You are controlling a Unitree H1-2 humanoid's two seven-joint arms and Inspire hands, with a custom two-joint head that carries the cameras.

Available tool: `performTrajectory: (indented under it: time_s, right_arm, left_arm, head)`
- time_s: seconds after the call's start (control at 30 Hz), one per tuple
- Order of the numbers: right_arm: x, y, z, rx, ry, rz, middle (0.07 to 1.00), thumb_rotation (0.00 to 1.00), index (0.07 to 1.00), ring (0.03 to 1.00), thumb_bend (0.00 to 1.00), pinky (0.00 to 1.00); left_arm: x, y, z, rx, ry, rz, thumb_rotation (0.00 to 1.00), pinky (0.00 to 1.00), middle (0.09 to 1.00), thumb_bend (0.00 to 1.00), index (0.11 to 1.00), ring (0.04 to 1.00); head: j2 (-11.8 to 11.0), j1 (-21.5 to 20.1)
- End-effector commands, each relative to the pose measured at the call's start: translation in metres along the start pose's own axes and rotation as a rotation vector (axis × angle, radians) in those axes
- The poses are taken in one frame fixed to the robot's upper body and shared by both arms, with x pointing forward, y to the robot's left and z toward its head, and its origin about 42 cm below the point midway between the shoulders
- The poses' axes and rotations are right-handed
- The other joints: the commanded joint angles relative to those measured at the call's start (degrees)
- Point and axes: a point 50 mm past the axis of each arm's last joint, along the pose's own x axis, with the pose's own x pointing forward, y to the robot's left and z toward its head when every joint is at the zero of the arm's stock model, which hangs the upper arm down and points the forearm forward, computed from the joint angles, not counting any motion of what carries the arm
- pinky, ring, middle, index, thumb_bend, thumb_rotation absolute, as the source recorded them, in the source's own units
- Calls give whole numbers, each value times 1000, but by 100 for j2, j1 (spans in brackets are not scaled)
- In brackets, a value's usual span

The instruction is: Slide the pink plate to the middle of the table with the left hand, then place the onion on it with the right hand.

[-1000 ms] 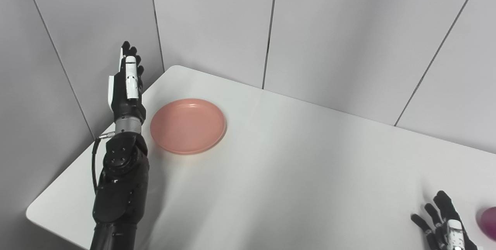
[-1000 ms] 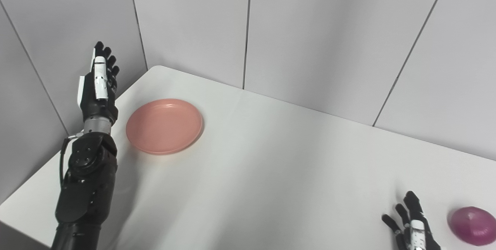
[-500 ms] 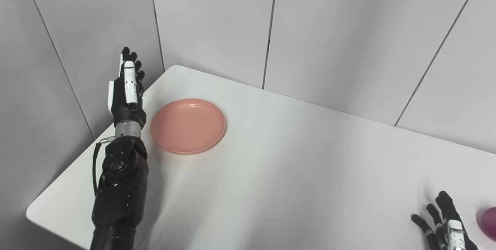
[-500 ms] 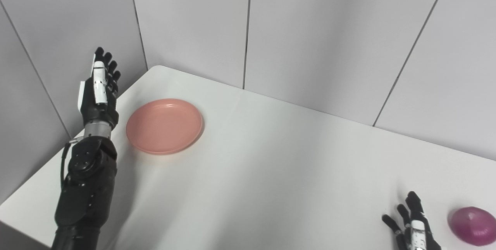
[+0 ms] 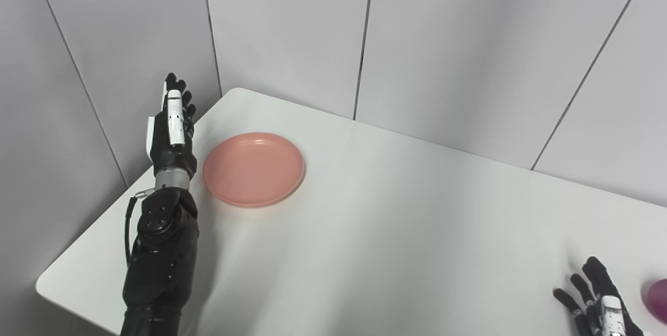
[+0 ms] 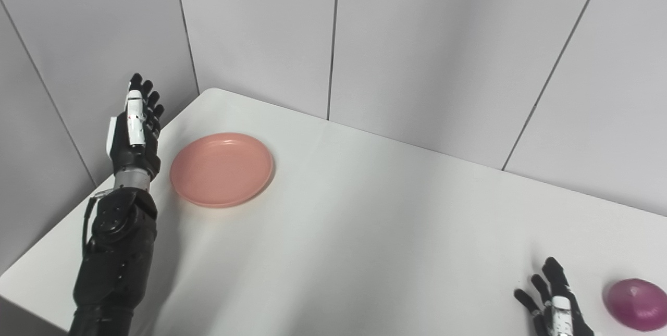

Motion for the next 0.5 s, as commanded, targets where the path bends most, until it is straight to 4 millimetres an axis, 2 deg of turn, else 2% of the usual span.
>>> performTrajectory:
  time_s: [0.0, 0.23, 0.47]
  right_arm:
    - [1, -3, 1, -8, 4, 0, 954, 877, 924, 938, 576, 956]
    - [1, -5, 0, -9, 4, 0, 939, 875, 905, 921, 566, 914]
    - [2, -6, 1, -11, 5, -2, 942, 860, 908, 925, 591, 919]
  left_arm:
    - [10, 0, 14, 9, -52, -7, 1000, 1000, 1000, 409, 986, 1000]
    - [11, 4, 4, 10, -28, -2, 1000, 1000, 1000, 408, 1000, 1000]
    - [12, 5, 1, 24, -24, 7, 1000, 1000, 1000, 376, 997, 1000]
  head:
    - [13, -4]
    - [21, 9]
    - [21, 14]
